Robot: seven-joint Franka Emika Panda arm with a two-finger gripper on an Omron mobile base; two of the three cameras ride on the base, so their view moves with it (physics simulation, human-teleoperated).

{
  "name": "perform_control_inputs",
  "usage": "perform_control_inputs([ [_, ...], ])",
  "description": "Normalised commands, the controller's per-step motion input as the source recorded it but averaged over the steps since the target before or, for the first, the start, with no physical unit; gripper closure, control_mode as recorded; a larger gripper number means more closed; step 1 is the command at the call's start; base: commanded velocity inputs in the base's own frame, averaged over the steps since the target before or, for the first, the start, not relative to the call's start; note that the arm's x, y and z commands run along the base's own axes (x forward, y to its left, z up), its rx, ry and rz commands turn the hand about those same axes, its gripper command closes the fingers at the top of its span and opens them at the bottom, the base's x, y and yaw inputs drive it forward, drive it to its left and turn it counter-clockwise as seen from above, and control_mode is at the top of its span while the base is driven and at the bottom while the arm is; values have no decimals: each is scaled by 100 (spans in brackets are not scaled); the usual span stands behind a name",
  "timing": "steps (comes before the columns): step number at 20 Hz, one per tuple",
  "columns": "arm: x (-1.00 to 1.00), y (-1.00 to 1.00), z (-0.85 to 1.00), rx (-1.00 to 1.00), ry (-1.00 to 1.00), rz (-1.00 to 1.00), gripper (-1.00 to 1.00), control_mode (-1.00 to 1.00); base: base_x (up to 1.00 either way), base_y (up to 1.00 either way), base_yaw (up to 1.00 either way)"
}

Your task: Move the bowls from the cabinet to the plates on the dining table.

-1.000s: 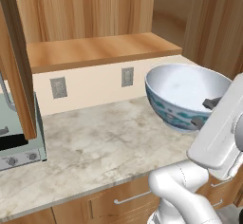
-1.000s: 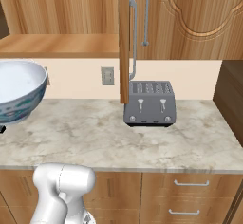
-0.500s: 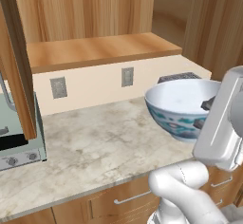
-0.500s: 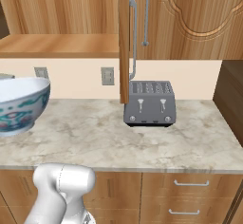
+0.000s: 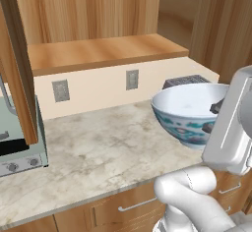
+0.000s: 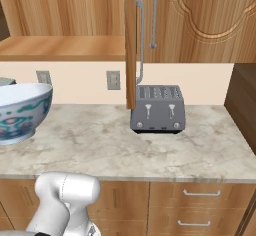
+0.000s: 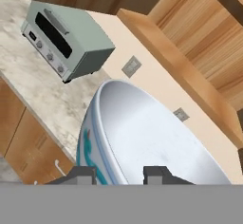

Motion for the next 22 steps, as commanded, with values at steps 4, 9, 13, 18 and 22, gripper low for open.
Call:
perform_control_inputs([
  [4,0,0,0,0,0,0,100,100,0,0,0],
  [9,0,0,0,0,0,0,100,100,-46,0,0],
  [13,0,0,0,0,0,0,100,100,-92,0,0],
  [18,0,0,0,0,0,0,100,100,-90,2,0],
  [22,0,0,0,0,0,0,100,100,-62,19,8],
])
